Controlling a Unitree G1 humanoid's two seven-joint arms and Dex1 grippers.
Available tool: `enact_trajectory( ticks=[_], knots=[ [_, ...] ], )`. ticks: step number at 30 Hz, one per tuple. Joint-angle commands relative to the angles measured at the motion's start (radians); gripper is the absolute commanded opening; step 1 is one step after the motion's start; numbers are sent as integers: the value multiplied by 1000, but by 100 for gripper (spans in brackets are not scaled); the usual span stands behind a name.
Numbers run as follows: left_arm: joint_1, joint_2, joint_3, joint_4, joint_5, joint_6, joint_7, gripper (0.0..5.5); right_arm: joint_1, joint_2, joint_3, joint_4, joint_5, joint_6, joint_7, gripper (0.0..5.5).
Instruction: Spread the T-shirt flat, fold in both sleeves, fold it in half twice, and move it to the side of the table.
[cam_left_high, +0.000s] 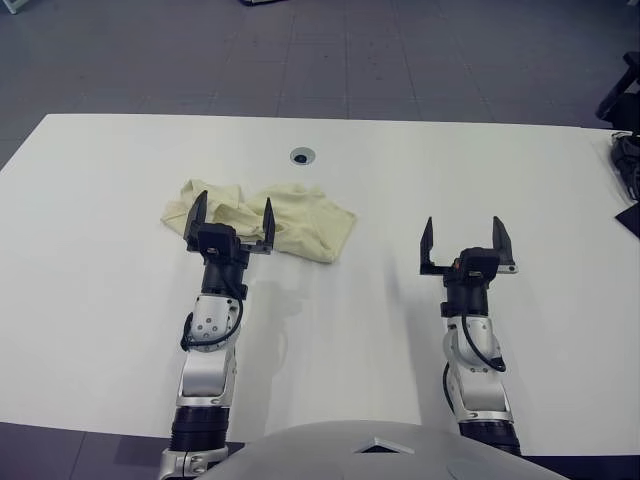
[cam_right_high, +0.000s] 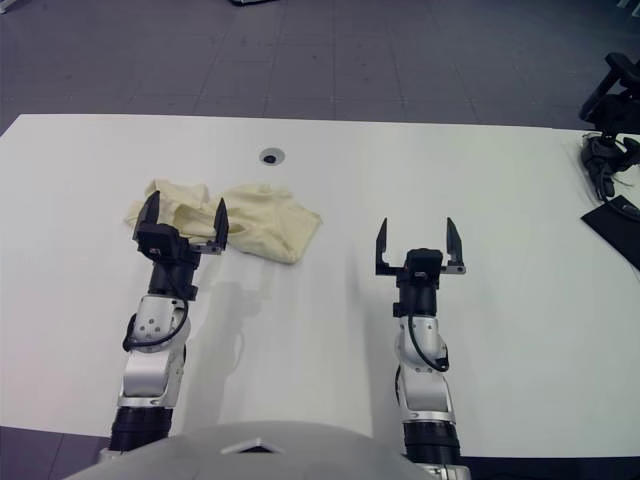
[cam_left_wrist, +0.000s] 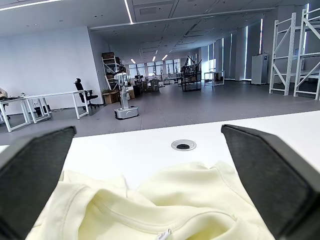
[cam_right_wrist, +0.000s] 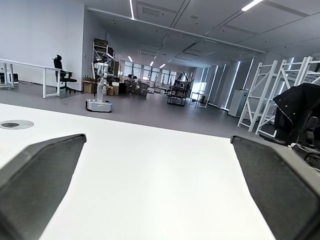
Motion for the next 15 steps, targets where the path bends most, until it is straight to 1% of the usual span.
enact_trajectory(
  ticks=[1,15],
  knots=[
    [7,2,-2,-2,2,1,-1,539,-8,0,1,10,5,-6,3,538],
    [-4,4,2,5,2,4,-1,539,-21,0,-2,22,3,-8,3,538]
  ],
)
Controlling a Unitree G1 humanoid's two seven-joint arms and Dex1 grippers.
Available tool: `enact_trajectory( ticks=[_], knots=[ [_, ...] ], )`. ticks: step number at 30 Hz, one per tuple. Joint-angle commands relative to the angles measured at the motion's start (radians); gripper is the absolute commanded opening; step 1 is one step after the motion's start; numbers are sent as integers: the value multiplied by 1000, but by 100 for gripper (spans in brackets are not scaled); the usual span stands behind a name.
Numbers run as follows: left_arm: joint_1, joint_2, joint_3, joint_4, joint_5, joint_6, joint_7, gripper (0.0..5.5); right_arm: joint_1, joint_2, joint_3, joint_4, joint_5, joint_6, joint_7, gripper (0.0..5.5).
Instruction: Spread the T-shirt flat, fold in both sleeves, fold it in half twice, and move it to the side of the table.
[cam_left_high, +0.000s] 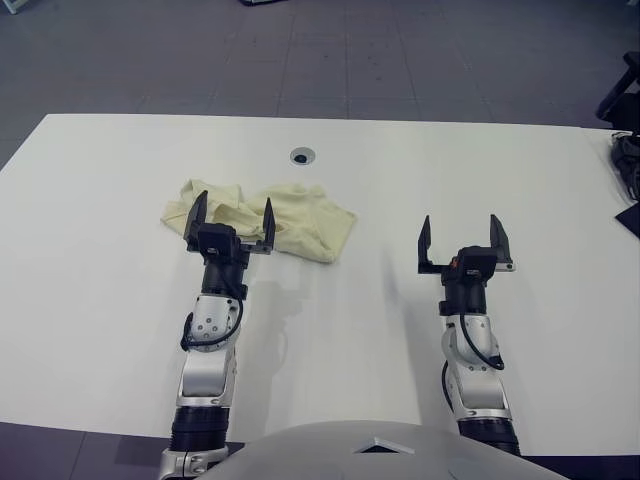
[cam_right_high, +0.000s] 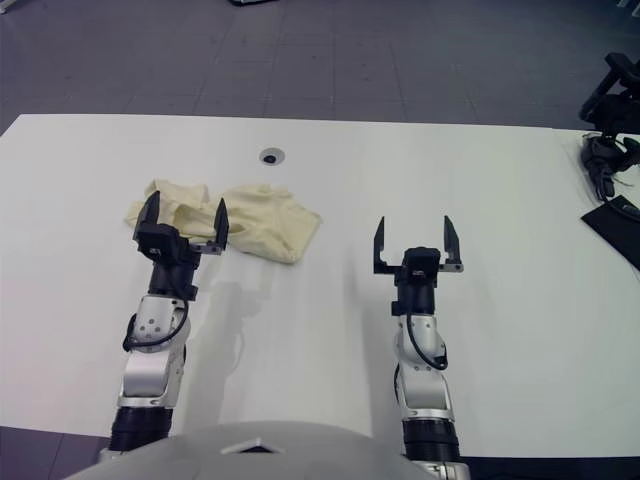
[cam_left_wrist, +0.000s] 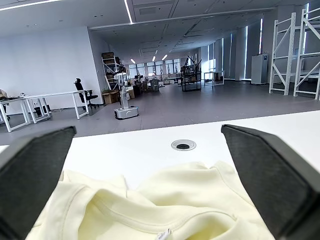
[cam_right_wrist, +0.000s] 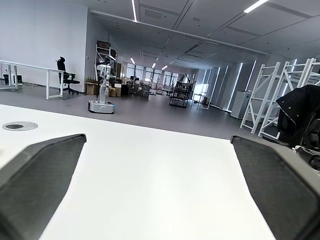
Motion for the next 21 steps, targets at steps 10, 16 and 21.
enact_trajectory(
  ticks=[10,16,21],
  knots=[
    [-15,5,7,14,0,7,0,539,-20,0,-2,13,3,0,-2,538],
    [-17,5,11,18,-1,4,2,539,-25,3,2,21,1,-2,-2,538],
    [-18,4,11,20,0,2,3,539,-27,2,3,28,3,-5,-1,538]
  ],
)
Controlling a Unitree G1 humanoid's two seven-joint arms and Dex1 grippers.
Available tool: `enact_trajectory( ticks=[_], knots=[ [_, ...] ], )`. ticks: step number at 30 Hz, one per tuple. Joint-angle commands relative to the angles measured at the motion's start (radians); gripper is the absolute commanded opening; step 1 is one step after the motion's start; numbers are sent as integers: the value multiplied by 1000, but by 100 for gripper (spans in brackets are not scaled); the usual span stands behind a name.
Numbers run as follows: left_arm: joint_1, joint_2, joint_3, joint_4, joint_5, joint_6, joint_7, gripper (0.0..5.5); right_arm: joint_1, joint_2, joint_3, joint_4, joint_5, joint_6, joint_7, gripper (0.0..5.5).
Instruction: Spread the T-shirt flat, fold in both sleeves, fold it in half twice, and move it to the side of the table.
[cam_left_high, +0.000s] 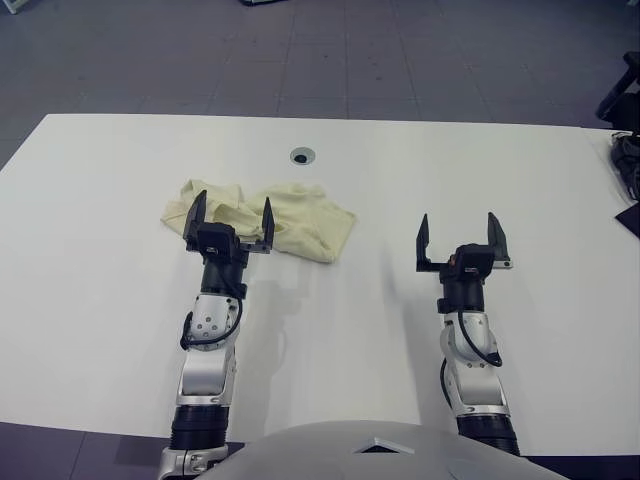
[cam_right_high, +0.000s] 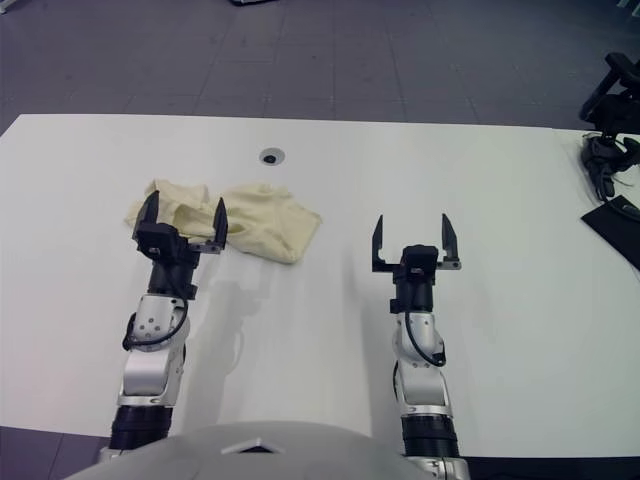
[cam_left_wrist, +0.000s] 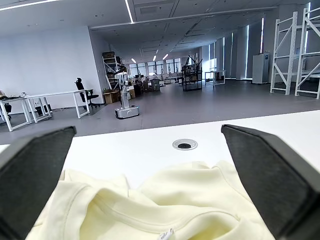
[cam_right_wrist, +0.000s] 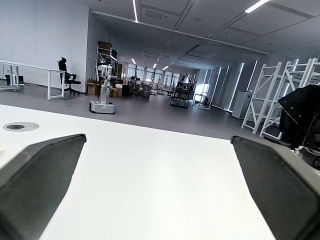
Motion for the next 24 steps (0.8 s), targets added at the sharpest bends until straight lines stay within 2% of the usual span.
enact_trajectory(
  ticks=[1,19,22,24],
  knots=[
    [-12,4,6,9,1,1,3,539,-11,2,2,9,3,-1,0,538],
    [-23,16,20,13,7,-9,2,539,-9,0,9,13,9,-6,11,538],
    [-62,65,63,13,17,-24,-4,539,-35,-26,38,16,51,-39,90,538],
    [-121,114,134,19,-2,-16,8,539,-79,-65,89,9,108,-22,220,538]
  ],
)
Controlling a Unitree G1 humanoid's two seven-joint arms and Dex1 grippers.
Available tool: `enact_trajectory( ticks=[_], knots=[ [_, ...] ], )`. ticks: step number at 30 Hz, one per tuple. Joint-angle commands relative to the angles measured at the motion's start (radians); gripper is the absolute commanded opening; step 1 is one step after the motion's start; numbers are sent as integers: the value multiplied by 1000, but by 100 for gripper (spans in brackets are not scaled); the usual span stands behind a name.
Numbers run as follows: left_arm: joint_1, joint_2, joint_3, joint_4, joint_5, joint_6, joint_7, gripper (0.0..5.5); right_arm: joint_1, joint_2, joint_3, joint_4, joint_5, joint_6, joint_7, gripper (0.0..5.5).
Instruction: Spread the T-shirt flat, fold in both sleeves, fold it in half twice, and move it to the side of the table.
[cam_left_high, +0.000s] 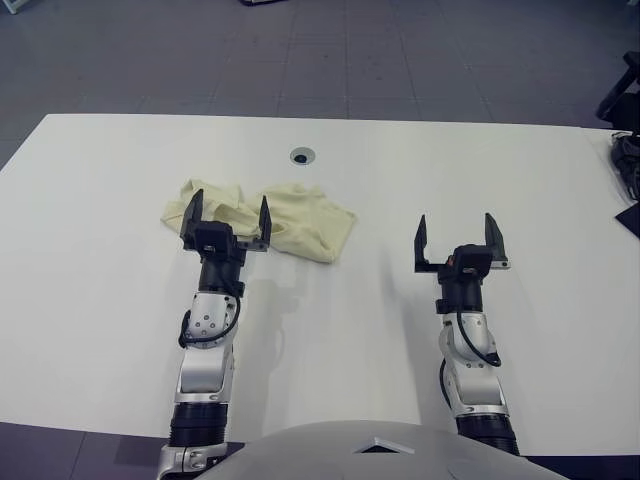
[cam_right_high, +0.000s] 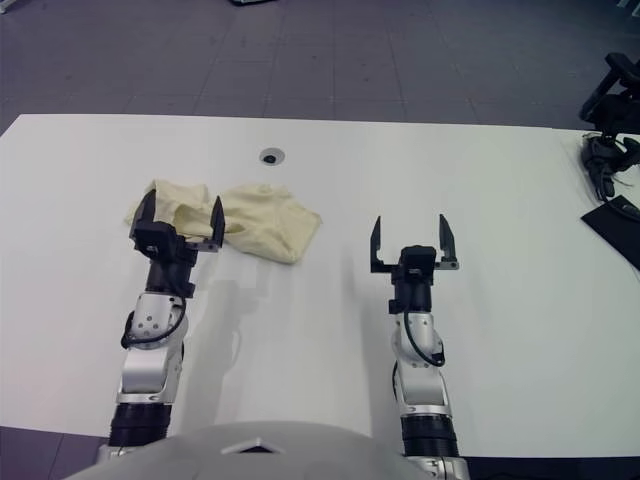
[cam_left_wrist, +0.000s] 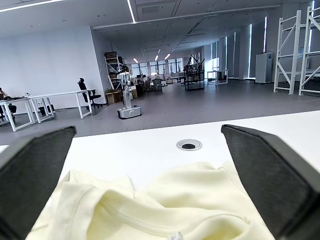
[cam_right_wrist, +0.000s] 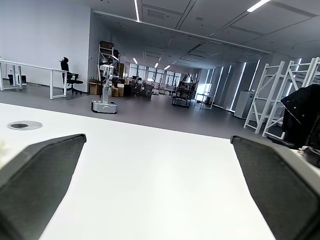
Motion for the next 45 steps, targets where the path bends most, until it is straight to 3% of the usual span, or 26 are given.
enact_trajectory(
  ticks=[1,8,17,22,25,28,32,38,45],
  knots=[
    [-116,101,136,5,-26,10,17,539,-95,-73,91,-13,101,14,223,538],
    [-159,149,204,-10,-56,19,14,539,-338,-155,200,-11,284,263,591,538],
    [-156,128,172,32,-54,15,6,539,-677,-121,334,303,270,473,875,538],
    [-140,102,146,39,-57,12,-1,539,-768,-75,373,464,218,482,913,538],
    [-136,92,136,35,-61,20,-1,540,-816,-58,384,579,164,451,900,491],
    [-134,86,131,32,-60,21,0,540,-872,-32,392,733,105,399,872,532],
    [-129,81,127,28,-57,24,1,540,-924,-6,361,865,80,337,839,538],
    [-116,67,118,16,-63,34,2,540,-965,10,323,975,60,281,810,453],
    [-106,47,101,24,-68,35,6,540,-945,13,311,945,50,216,846,339]
  ],
)
